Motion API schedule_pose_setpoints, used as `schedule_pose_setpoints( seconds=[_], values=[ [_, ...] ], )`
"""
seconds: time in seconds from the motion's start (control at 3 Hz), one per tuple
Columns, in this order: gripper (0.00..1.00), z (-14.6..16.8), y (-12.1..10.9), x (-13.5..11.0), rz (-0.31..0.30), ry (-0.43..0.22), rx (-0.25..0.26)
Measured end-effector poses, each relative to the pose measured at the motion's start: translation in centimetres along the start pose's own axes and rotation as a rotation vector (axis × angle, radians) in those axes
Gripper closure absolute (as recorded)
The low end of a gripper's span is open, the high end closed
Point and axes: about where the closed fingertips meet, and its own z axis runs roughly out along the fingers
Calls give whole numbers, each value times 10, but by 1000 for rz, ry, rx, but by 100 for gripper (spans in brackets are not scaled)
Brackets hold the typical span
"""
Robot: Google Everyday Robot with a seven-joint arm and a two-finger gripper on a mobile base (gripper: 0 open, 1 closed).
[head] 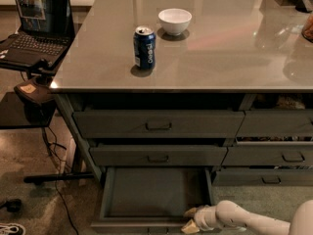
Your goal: Close bottom drawer
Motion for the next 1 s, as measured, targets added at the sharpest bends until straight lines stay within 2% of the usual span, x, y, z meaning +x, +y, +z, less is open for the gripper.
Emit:
schedule_pose_setpoints(
  seconds=[0.67, 1.0],
  values=[
    [11, 0, 0, 0, 0, 0, 0],
    [0, 0, 0, 0, 0, 0, 0]
  ],
)
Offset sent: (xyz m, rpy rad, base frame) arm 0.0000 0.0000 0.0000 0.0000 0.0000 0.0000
